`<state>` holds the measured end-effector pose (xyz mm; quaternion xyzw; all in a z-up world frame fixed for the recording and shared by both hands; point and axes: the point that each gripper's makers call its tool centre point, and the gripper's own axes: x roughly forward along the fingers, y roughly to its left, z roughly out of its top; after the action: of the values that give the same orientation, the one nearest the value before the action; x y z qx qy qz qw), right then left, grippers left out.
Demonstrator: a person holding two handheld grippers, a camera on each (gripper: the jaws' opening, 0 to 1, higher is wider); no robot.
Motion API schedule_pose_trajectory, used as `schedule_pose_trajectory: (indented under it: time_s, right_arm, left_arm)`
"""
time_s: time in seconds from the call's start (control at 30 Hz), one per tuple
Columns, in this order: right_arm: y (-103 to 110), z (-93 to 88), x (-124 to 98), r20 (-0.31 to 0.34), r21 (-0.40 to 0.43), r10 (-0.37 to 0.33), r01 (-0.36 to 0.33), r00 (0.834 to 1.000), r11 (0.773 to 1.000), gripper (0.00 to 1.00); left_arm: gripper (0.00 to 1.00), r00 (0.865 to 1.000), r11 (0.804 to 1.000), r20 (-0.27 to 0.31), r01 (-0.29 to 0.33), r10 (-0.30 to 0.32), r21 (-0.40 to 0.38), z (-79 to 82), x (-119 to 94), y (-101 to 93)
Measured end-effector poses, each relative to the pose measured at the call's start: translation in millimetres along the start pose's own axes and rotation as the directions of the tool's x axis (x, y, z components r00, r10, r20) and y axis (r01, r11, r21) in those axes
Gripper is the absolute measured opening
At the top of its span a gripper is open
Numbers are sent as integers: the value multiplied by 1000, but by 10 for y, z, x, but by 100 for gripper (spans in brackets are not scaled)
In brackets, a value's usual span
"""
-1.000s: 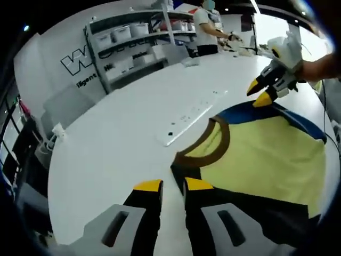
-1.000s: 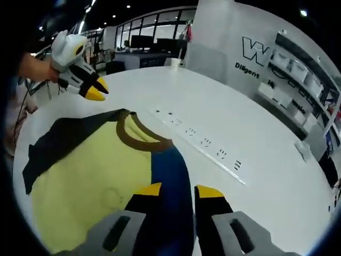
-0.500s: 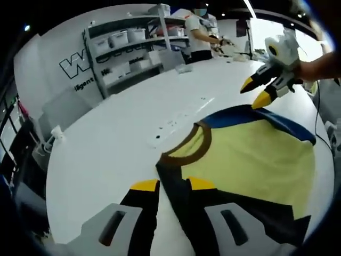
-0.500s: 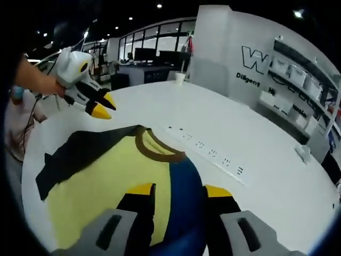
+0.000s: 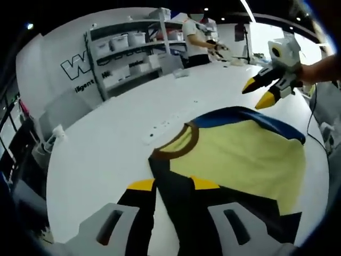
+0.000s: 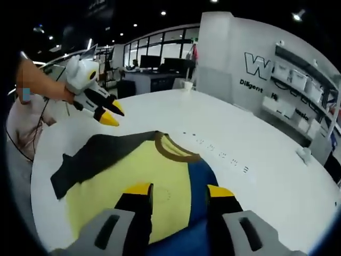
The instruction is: Fold the garment on the visible template until the final outline fits inside the template.
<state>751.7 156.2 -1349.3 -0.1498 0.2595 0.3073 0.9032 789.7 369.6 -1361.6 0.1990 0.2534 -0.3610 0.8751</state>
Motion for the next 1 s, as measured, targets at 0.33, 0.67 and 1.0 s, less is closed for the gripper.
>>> schedule_pose_trajectory:
  time_s: [0.33,0.67,1.0]
  right_arm:
    - [111,-63,-169,27,29,-14,13,1000,999,43]
    - [268,-157,-346,47,59,-7,4,999,998,58]
    - [537,-213,-539,92,92,7,-15,996,996,68]
  left_arm:
    - [41,1000,1000,18,-5,5,-2,-58,-234,-143]
    - [55,999,1000,42,-1,2,-26,-73,-440,-267]
    - [66,1000,997,30,-8,10,-73,-265,-608,-405]
